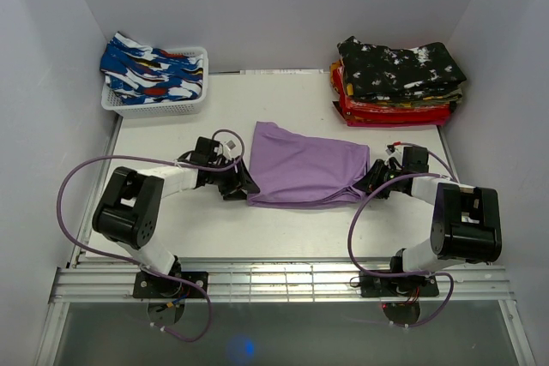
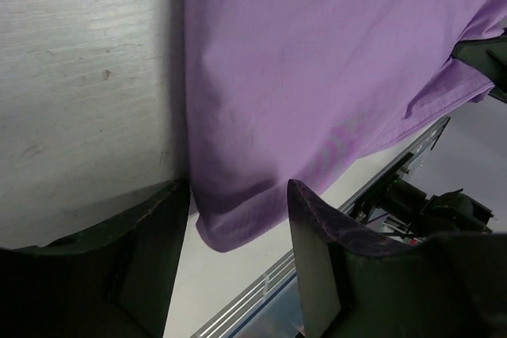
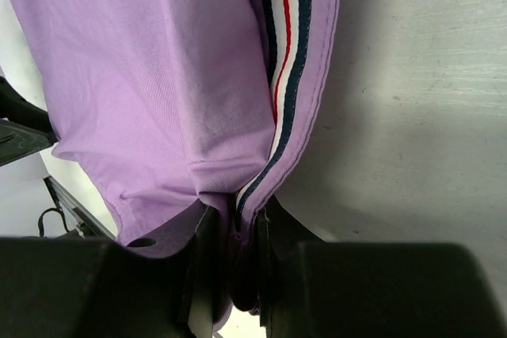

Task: Fold and stack the trousers
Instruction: Neatly place the folded trousers to the corner

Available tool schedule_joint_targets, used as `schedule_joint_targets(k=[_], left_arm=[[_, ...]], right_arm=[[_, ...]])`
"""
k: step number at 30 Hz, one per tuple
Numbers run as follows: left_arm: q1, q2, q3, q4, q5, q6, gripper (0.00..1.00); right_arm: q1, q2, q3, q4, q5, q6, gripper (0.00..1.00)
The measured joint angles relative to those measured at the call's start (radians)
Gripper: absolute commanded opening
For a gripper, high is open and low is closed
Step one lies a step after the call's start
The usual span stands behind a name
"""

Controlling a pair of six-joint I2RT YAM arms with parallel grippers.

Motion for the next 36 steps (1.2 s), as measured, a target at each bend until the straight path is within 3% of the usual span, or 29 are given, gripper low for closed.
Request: schedule_joint_targets(k=[3, 4, 8, 10, 16, 22, 28, 36], left_arm=[[-0.025, 0.013, 0.001, 0.022, -0.029, -0.040, 0.49], [-0.031, 0.018, 0.002, 0.023, -0.040, -0.046, 0.35], [-0.055, 0.033, 0.028, -0.014, -0.108, -0.038, 0.07], [-0.073, 0.035, 0.058, -0.046, -0.142, -0.020, 0.00], [-0.145, 0.006, 0.148, -0.129, -0.273, 0.101, 0.00], [-0.259, -0.150, 0.227, -0.151, -0.363, 0.235, 0.00], [-0.317, -0.254, 0.323, -0.150, -0.419, 0.343, 0.00], [-0.391, -0.251, 0.454, -0.079, -0.460, 0.510, 0.00]], right_arm=[[0.005, 0.000, 0.001, -0.002, 0.011, 0.000, 0.08], [0.007, 0.000, 0.002, -0.004, 0.016, 0.000, 0.08], [0.031, -0.017, 0.017, -0.031, 0.052, -0.002, 0.08], [0.054, -0.031, 0.037, -0.058, 0.085, -0.006, 0.08], [0.145, -0.088, 0.132, -0.148, 0.206, -0.056, 0.08], [0.229, -0.182, 0.263, -0.260, 0.333, -0.177, 0.08], [0.253, -0.283, 0.358, -0.360, 0.423, -0.316, 0.08], [0.254, -0.355, 0.558, -0.397, 0.520, -0.487, 0.08]])
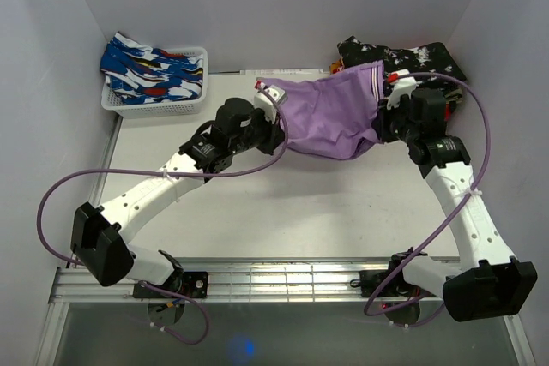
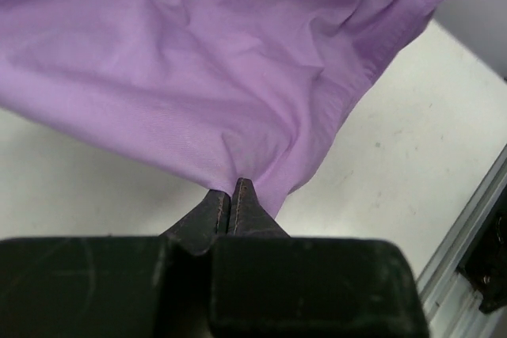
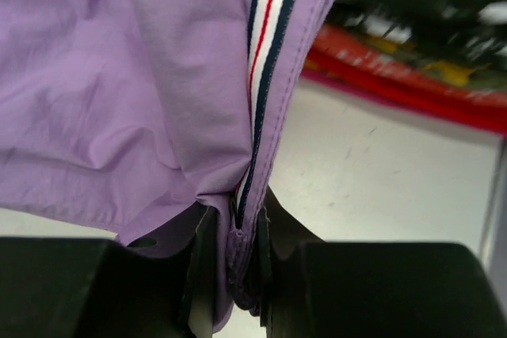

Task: Fold and stack the trousers
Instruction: Neatly place the folded trousers to the corner

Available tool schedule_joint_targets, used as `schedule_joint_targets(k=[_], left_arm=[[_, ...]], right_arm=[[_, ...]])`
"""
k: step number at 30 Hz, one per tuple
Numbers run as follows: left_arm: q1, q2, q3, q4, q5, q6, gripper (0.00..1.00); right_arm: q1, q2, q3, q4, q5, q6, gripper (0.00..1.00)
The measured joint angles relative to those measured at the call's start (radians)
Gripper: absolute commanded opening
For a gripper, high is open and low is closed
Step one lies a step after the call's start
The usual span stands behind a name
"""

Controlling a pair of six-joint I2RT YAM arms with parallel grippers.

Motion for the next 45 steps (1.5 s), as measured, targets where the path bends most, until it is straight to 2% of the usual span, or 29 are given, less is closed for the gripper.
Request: schedule_joint_targets(k=[6, 11, 18, 28, 35, 40, 45], left_arm=[[-0.022, 0.125, 0.193, 0.164, -0.001, 0.102, 0.00], [-0.021, 0.340, 0.353, 0.326, 0.009, 0.145, 0.00], [-0.020, 0.710, 0.633, 0.461, 0.023, 0.121, 0.00], [-0.020, 1.083, 0.968, 0.710, 0.049, 0.089, 0.00], [-0.020, 1.238, 1.123, 0.827, 0.061, 0.103, 0.00], [-0.021, 1.272, 1.135, 0.846, 0.079, 0.108, 0.00], [-0.020, 1.273, 1.132, 0.855, 0.087, 0.114, 0.00]], right_arm=[[-0.010, 0.031, 0.130, 0.116, 0.127, -0.115, 0.08], [-0.071, 0.156, 0.200, 0.302, 0.221, -0.193, 0.08], [-0.194, 0.373, 0.310, 0.466, 0.327, -0.275, 0.08], [-0.318, 0.551, 0.426, 0.626, 0.406, -0.375, 0.08], [-0.325, 0.611, 0.434, 0.758, 0.442, -0.426, 0.08], [-0.310, 0.628, 0.346, 0.922, 0.456, -0.514, 0.08], [-0.288, 0.649, 0.281, 1.012, 0.484, -0.595, 0.08]])
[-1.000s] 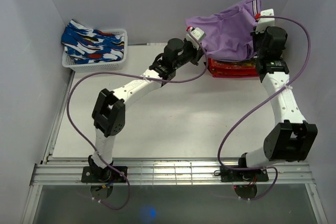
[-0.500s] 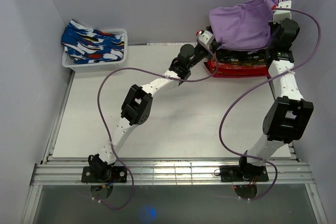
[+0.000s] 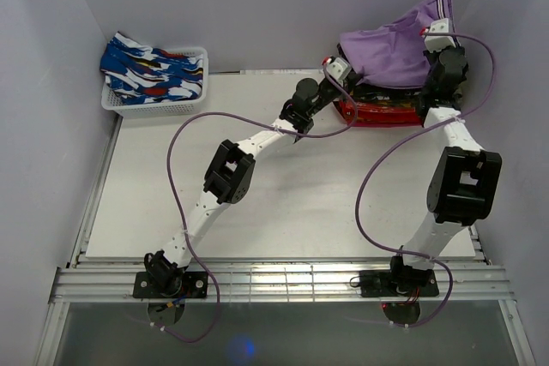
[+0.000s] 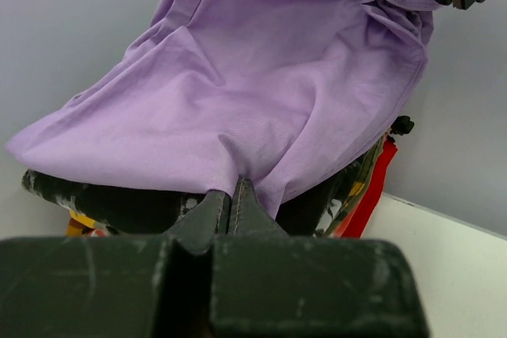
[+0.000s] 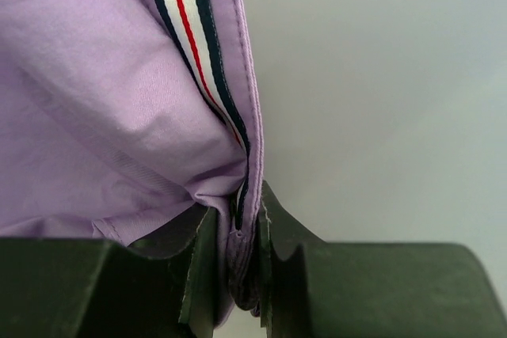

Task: Fold and stack the trousers
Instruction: Neatly place the folded trousers to the corner

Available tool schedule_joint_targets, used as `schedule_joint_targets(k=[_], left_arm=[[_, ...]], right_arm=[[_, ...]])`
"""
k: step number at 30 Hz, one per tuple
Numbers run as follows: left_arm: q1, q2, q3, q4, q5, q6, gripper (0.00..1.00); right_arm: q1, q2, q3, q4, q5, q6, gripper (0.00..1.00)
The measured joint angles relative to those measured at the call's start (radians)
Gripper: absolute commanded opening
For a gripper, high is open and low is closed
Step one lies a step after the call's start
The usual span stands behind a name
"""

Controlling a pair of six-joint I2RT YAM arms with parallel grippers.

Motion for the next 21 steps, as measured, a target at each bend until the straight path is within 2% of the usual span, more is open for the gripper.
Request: schedule_joint_targets(k=[5, 8, 12, 15, 21], left_arm=[[0.000, 0.000, -0.029, 0.010, 0.006, 0.018, 0.06], [0.000, 0.000, -0.045, 0.012, 0.009, 0.028, 0.15], [0.000, 0.000, -0.069, 0.024, 0.012, 0.041, 0.21], [0.000, -0.001, -0.089, 0.035, 0.014, 0.051, 0.22], [0.001, -0.004, -0.116, 0.055, 0.016, 0.078, 0.37]], right_arm=[[0.012, 0.015, -0.063, 0.126, 0.024, -0.092, 0.08], [0.023, 0.040, -0.075, 0.183, 0.043, -0.141, 0.08], [0.027, 0.075, -0.075, 0.215, 0.064, -0.172, 0.08], [0.027, 0.108, -0.072, 0.230, 0.074, -0.185, 0.08], [0.025, 0.214, -0.013, 0.238, 0.104, -0.205, 0.11]])
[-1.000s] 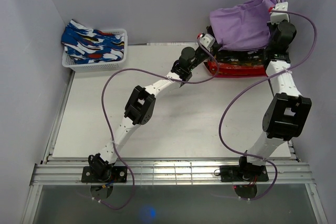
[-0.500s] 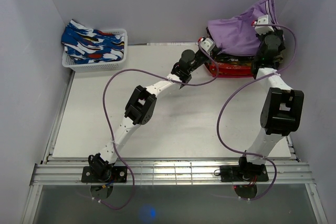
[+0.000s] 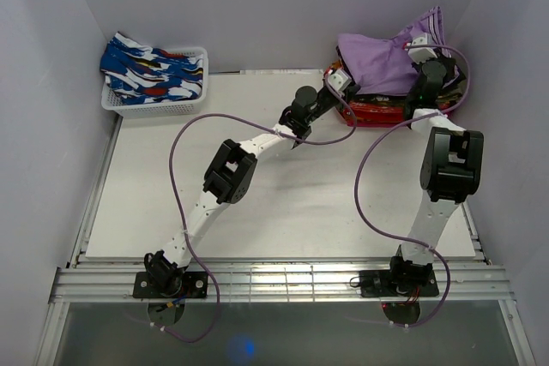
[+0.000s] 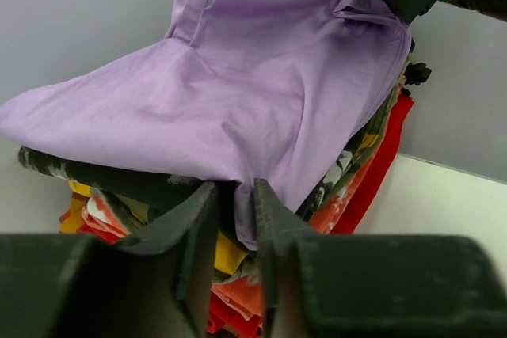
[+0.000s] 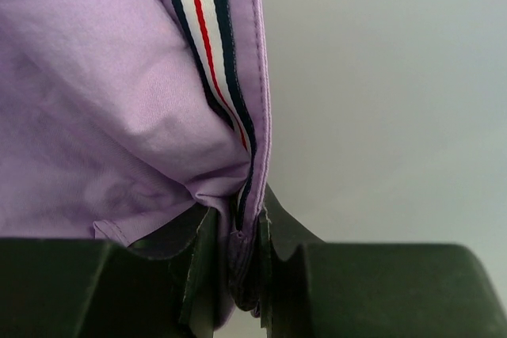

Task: Fold and stack the trousers
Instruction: Neatly place the folded trousers to the corner

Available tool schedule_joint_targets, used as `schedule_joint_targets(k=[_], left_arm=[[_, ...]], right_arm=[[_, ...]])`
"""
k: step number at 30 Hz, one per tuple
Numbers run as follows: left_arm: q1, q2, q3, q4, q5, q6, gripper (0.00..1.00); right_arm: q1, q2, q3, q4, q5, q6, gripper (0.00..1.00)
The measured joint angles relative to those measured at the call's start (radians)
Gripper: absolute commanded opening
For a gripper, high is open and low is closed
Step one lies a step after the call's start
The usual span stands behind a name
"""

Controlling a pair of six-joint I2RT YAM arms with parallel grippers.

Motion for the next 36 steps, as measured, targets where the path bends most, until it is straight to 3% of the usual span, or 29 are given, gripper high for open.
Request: schedule_joint_targets(k=[2, 3, 5, 6, 9, 11, 15, 19, 23, 27, 31, 36], left_arm=[[0.001, -0.001, -0.003, 0.005, -0.001, 0.009, 0.47], [0.002, -0.001, -0.005, 0.005, -0.002, 0.013, 0.49], [0.005, -0.002, -0.006, 0.005, -0.007, 0.017, 0.58], [0.007, -0.006, -0.012, 0.005, -0.009, 0.019, 0.62], [0.016, -0.032, -0.050, -0.001, -0.011, 0.022, 0.74], [0.024, -0.068, -0.101, -0.005, -0.010, 0.023, 0.76], [0.038, -0.181, -0.253, -0.019, -0.008, 0.023, 0.81], [0.066, -0.324, -0.417, -0.040, -0.007, 0.000, 0.90], [0.107, -0.493, -0.571, -0.070, 0.002, -0.040, 0.98], [0.152, -0.645, -0.660, -0.148, 0.015, -0.087, 0.98], [0.200, -0.745, -0.651, -0.352, 0.023, -0.150, 0.98], [0.268, -0.758, -0.507, -0.811, 0.004, -0.156, 0.98]], right_arm=[[-0.002, 0.026, 0.020, -0.002, 0.012, -0.002, 0.20], [-0.004, 0.034, 0.030, -0.003, 0.014, -0.002, 0.36], [-0.007, 0.044, 0.050, -0.006, 0.021, -0.002, 0.52], [-0.011, 0.048, 0.061, -0.006, 0.025, -0.001, 0.68], [-0.027, 0.048, 0.091, -0.002, 0.038, -0.001, 0.92], [-0.037, 0.048, 0.103, -0.001, 0.040, 0.002, 0.98], [-0.052, 0.047, 0.105, -0.011, 0.048, 0.013, 0.90], [-0.054, 0.003, 0.066, -0.054, 0.051, 0.045, 0.90], [-0.054, -0.104, -0.009, -0.159, 0.028, 0.117, 0.90], [-0.053, -0.232, -0.032, -0.313, -0.029, 0.226, 0.90], [-0.052, -0.381, -0.034, -0.504, -0.138, 0.345, 0.90], [-0.053, -0.581, -0.035, -0.791, -0.392, 0.436, 0.90]])
